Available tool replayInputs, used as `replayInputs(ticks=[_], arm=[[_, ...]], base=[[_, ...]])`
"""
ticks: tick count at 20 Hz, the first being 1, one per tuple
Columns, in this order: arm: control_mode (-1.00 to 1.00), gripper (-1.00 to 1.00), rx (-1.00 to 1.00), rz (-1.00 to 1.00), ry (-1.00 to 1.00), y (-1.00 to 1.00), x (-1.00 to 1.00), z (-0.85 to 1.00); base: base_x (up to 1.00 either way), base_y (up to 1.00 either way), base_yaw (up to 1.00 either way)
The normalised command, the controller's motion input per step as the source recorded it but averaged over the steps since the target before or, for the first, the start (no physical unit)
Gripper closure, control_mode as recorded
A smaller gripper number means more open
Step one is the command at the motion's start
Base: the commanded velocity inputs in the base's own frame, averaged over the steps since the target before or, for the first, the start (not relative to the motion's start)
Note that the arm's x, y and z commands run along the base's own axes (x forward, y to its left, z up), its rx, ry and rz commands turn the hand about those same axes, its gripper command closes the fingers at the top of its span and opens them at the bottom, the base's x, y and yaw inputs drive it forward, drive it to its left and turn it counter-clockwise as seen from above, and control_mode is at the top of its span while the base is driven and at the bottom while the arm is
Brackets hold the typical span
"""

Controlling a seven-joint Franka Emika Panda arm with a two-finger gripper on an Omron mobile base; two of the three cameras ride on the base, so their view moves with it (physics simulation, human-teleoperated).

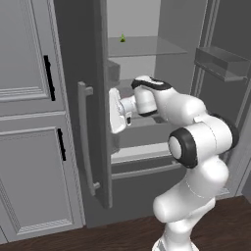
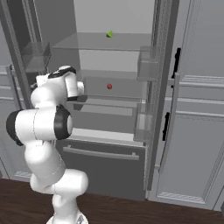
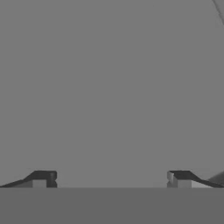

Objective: Take the strawberry from the fridge and place it on top of the pancake, located on the dining counter.

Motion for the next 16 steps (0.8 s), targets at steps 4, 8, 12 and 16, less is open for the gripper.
replayInputs(ticks=[4, 8, 12, 16], arm=[[-1.00, -1.00, 0.01, 0.18, 0.00, 0.65, -0.34, 0.00], [-1.00, -1.00, 0.09, 0.10, 0.00, 0.58, -0.10, -0.07], [-1.00, -1.00, 0.08, 0.00, 0.00, 0.56, -0.05, 0.00], [-1.00, -1.00, 0.03, 0.00, 0.00, 0.47, 0.00, -0.09]], base=[[0.00, 0.00, 0.00], [0.00, 0.00, 0.00], [0.00, 0.00, 0.00], [0.00, 0.00, 0.00]])
